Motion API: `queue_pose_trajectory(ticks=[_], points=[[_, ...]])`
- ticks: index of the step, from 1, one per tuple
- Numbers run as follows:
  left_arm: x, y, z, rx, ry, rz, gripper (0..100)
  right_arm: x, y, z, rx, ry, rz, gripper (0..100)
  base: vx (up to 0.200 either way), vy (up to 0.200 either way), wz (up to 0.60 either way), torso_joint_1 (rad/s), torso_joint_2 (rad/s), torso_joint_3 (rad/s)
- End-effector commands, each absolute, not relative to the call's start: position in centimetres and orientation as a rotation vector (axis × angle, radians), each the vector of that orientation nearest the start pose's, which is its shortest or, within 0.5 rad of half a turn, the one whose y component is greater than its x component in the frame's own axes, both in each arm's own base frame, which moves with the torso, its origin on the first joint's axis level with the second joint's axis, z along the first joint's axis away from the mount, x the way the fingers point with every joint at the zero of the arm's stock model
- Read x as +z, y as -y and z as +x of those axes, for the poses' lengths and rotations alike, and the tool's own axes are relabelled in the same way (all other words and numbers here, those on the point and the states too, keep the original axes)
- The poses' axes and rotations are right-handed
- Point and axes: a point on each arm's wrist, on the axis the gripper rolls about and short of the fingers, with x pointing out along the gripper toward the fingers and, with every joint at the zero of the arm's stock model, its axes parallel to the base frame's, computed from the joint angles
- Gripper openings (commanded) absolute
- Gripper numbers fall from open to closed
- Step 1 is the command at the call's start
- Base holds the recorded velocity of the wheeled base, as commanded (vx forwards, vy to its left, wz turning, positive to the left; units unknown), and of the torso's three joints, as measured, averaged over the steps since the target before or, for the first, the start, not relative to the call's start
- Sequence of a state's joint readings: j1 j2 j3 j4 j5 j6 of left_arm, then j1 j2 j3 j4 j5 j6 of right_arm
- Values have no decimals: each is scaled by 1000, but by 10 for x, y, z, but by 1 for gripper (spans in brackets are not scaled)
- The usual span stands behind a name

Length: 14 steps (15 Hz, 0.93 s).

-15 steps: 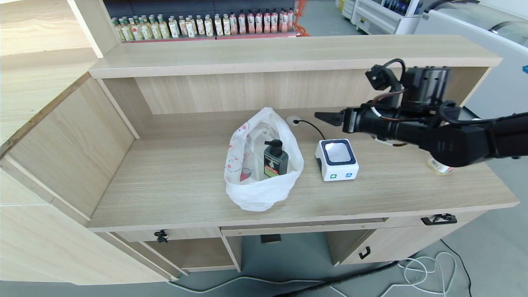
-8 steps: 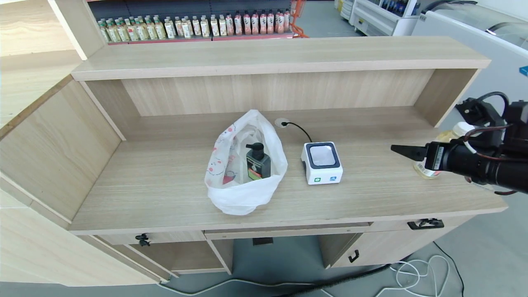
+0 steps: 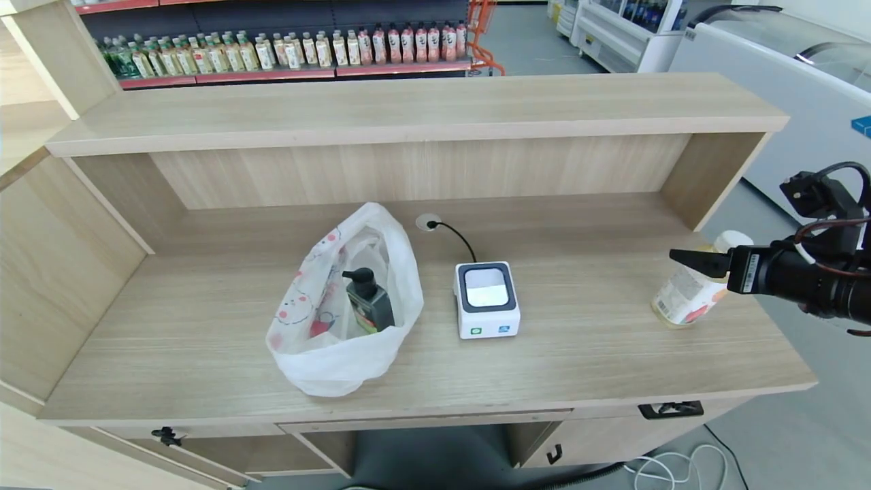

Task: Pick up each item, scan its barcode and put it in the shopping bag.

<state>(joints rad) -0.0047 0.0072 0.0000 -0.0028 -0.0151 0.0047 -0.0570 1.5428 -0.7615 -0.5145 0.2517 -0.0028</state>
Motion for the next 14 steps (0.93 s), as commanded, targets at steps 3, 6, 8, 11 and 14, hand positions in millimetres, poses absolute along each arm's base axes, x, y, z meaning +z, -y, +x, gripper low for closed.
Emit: queue_pose_trajectory(ticks=[3, 6, 8, 11, 14], points=[[76, 0, -23, -18, 2, 0, 100, 196, 8, 262, 200, -292, 34, 100, 67, 0, 0, 2, 1, -1], [76, 0, -23, -18, 2, -2, 100, 176, 6, 240, 214, -354, -31, 100, 0, 0, 0, 0, 0, 0], [76, 0, -23, -18, 2, 0, 100, 171, -1, 232, 238, -368, -33, 100, 0, 0, 0, 0, 0, 0], [76, 0, -23, -18, 2, -2, 100, 178, -8, 233, 270, -345, -8, 100, 0, 0, 0, 0, 0, 0], [76, 0, -23, -17, 2, -2, 100, 179, -13, 236, 283, -347, 18, 100, 0, 0, 0, 0, 0, 0]])
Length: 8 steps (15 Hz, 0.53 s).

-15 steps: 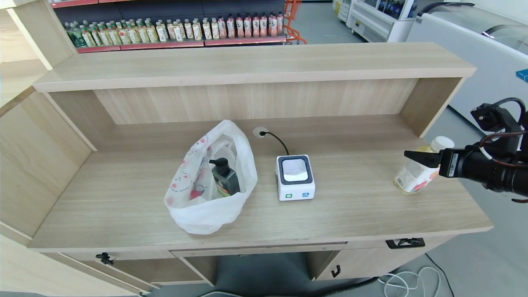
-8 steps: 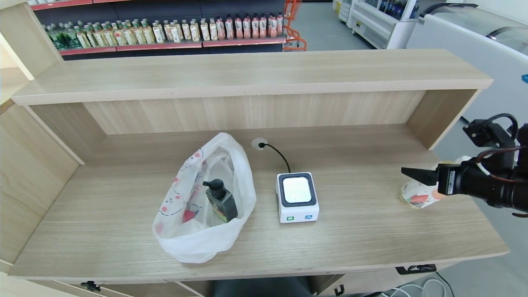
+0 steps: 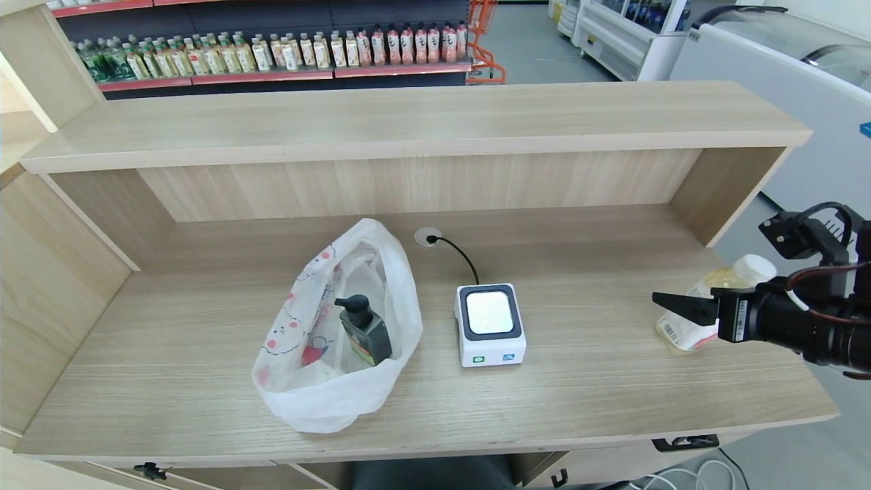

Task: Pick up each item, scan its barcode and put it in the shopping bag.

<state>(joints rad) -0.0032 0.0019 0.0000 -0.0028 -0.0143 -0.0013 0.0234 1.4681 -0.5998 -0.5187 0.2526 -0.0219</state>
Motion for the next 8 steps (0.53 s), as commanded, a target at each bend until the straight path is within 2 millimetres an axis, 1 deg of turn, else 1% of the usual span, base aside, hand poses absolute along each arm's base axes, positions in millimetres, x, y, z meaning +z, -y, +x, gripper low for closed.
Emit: queue_pose_trajectory(ticks=[1, 2, 3, 7, 8], points=[[76, 0, -23, -17, 2, -2, 100, 179, -15, 234, 293, -345, 19, 100, 0, 0, 0, 0, 0, 0], [76, 0, -23, -18, 2, -2, 100, 179, -15, 233, 294, -345, 20, 100, 0, 0, 0, 0, 0, 0], [76, 0, -23, -18, 2, -2, 100, 181, -15, 227, 296, -339, 19, 100, 0, 0, 0, 0, 0, 0], [76, 0, -23, -18, 2, -2, 100, 166, -13, 199, 284, -380, 20, 100, 0, 0, 0, 0, 0, 0], [76, 0, -23, -18, 2, -2, 100, 165, -13, 197, 280, -386, 18, 100, 0, 0, 0, 0, 0, 0]])
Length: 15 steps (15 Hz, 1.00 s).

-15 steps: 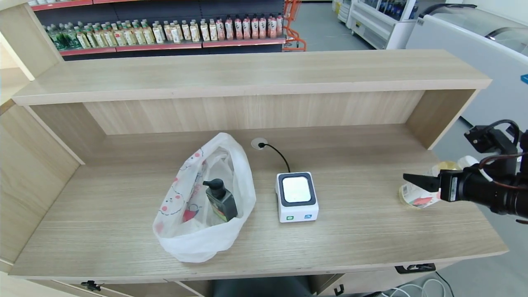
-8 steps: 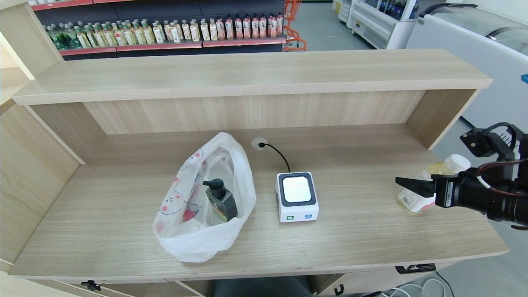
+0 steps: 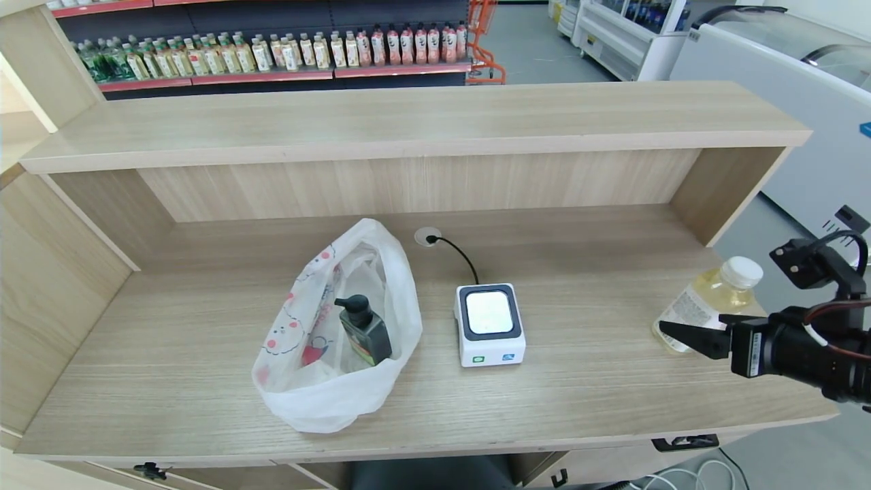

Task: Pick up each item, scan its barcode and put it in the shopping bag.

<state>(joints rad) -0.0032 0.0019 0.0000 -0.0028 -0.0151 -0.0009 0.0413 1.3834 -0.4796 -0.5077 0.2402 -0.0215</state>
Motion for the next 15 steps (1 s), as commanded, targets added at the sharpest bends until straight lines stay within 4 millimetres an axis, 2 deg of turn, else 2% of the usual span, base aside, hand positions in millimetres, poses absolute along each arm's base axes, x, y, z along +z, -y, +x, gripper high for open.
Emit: queue_pose_trajectory(ticks=[1, 3, 6, 10, 15], points=[[76, 0, -23, -18, 2, -2, 100, 162, -10, 191, 255, -394, 6, 100, 0, 0, 0, 0, 0, 0], [76, 0, -23, -18, 2, -2, 100, 159, 1, 180, 148, -440, -78, 100, 0, 0, 0, 0, 0, 0], [76, 0, -23, -18, 2, -2, 100, 151, 15, 174, 14, -501, -82, 100, 0, 0, 0, 0, 0, 0], [76, 0, -23, -18, 2, -2, 100, 159, 27, 188, 4, -479, -85, 100, 0, 0, 0, 0, 0, 0], [76, 0, -23, -17, 2, -2, 100, 149, 37, 210, -1, -477, -161, 100, 0, 0, 0, 0, 0, 0]])
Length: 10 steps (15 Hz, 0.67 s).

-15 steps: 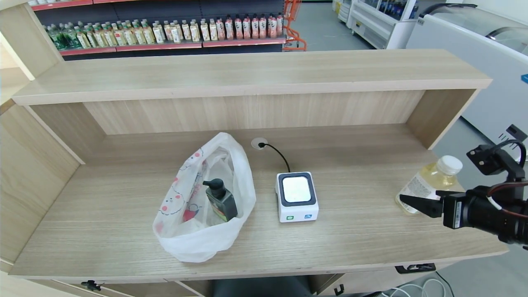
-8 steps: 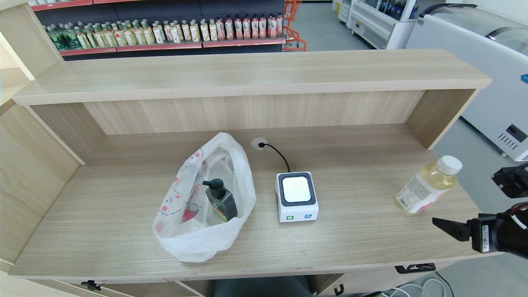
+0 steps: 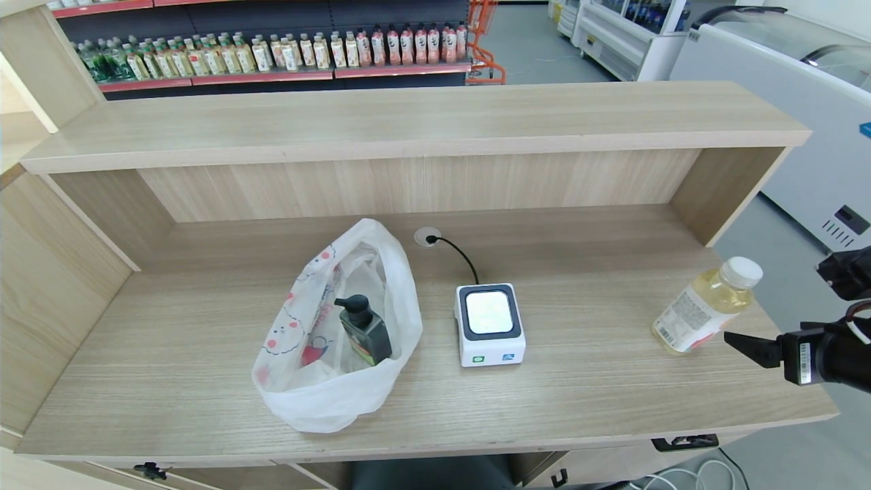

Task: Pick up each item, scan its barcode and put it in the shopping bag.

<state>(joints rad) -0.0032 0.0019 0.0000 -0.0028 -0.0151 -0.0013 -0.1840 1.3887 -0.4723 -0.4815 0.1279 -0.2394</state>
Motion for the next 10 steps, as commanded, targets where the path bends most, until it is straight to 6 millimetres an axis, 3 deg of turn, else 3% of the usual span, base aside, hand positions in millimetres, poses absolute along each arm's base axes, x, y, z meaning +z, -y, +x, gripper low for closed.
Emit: queue_pose_trajectory(ticks=[1, 10], points=[[76, 0, -23, -18, 2, -2, 100, 147, 38, 212, 3, -480, -183, 100, 0, 0, 0, 0, 0, 0], [76, 0, -23, -20, 2, -2, 100, 128, 38, 245, 105, -411, -279, 100, 0, 0, 0, 0, 0, 0]])
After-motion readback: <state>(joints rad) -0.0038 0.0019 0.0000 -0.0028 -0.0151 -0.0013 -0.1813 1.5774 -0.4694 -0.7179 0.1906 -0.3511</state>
